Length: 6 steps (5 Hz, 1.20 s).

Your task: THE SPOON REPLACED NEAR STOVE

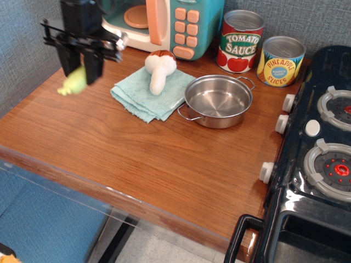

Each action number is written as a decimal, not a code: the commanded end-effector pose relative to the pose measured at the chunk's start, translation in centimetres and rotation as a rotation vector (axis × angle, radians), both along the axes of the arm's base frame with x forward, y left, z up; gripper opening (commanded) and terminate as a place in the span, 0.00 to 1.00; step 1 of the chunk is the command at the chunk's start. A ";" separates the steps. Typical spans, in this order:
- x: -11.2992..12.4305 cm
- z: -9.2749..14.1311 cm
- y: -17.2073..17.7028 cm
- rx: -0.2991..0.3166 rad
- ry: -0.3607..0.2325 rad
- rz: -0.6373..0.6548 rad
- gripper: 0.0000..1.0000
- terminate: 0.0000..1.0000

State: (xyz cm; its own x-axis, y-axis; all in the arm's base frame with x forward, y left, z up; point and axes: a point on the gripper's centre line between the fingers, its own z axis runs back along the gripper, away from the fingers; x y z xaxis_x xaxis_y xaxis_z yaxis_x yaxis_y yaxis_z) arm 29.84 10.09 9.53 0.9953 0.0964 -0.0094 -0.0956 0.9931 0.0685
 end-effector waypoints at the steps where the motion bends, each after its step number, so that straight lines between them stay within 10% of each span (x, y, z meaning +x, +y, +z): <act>1: -2.7 0.8 -9.1 0.041 -0.119 -0.068 0.00 0.00; 6: -2.7 -5.6 -19.3 -0.039 0.007 -0.188 0.00 0.00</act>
